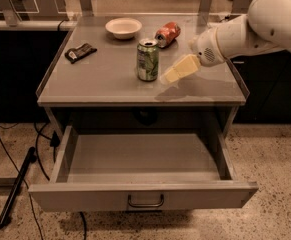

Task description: Place green can into top drawer

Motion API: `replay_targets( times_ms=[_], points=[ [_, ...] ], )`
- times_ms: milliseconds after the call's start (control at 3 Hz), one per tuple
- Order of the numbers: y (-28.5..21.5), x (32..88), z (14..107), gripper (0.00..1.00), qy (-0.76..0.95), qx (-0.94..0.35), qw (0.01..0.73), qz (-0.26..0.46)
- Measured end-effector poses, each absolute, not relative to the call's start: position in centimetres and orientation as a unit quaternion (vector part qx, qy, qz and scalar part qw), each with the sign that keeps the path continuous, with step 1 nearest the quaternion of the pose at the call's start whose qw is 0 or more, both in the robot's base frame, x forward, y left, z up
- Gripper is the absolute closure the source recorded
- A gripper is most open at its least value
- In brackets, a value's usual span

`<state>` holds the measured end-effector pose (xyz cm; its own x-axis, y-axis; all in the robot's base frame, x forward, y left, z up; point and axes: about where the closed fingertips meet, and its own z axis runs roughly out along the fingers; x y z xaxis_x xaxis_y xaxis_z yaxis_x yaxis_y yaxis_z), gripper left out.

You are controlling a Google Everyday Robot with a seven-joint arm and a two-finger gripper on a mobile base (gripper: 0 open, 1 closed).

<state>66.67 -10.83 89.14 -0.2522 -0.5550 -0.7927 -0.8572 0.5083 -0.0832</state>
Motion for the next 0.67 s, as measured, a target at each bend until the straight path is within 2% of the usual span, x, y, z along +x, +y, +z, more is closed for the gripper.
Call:
replay_targets(
  times_ms=[667],
  points=[
    [-7.2, 69.4, 88.2, 0.0, 0.751, -0.456, 0.432, 0.203]
  ],
)
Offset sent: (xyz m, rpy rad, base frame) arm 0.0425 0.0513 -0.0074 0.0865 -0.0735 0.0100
